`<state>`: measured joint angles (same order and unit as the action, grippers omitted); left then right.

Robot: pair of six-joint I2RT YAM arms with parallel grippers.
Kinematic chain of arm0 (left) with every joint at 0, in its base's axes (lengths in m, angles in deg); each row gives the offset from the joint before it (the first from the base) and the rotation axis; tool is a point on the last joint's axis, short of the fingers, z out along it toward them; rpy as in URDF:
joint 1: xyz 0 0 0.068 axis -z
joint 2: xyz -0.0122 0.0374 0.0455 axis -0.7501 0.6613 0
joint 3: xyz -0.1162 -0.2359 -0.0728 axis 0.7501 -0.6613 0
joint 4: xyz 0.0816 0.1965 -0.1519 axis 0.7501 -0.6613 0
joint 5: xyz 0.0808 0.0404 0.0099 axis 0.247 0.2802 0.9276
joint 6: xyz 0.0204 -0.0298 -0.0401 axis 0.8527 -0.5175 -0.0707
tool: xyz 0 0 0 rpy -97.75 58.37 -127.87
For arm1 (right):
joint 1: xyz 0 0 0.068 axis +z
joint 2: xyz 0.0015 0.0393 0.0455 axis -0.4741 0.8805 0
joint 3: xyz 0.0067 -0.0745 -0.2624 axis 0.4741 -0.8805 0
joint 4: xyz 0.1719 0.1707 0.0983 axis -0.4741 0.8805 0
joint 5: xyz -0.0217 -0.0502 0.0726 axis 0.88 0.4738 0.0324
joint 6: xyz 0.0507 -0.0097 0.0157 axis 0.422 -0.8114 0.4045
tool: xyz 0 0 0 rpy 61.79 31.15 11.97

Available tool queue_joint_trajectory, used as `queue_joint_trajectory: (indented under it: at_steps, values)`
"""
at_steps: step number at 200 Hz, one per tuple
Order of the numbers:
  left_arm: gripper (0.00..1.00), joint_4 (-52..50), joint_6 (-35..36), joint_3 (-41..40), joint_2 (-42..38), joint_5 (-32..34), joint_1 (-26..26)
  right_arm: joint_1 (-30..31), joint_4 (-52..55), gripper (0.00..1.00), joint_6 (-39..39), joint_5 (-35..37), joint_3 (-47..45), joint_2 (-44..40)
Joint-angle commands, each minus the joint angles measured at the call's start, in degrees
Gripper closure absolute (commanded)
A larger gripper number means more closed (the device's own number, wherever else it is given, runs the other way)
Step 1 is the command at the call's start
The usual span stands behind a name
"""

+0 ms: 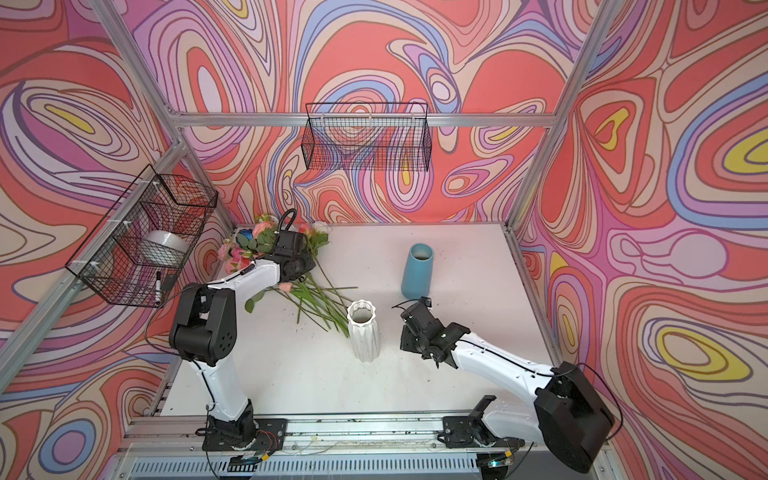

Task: Arrange flowers in a vase
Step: Pick up the flower from the flowers.

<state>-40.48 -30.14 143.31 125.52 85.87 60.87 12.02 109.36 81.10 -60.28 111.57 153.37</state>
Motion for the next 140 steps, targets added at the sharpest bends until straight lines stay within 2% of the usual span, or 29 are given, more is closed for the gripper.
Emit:
queue_joint_trajectory:
  at_steps: [1,43,72,99,140]
  values:
    - [0.74,-2.0,0.9,1.6,2.0,1.9,-0.4,-0.1,0.8,0.45,0.0,1.4,0.8,-0.5]
    - [0.76,-1.6,2.1,3.1,3.5,0.9,-0.4,-0.1,1.7,0.44,0.1,1.9,1.3,-0.9]
    - [0.89,-1.4,2.2,2.7,2.8,1.1,-0.4,-0.1,2.7,0.44,-0.1,2.6,2.4,-1.6]
    - [1.00,1.2,0.8,1.7,-1.6,-0.6,-0.4,-0.1,4.3,0.41,-1.1,3.9,4.4,-1.9]
    - [1.00,3.7,0.2,3.2,-9.9,-4.3,-0.4,-0.2,7.6,0.30,-4.6,7.1,10.1,-3.2]
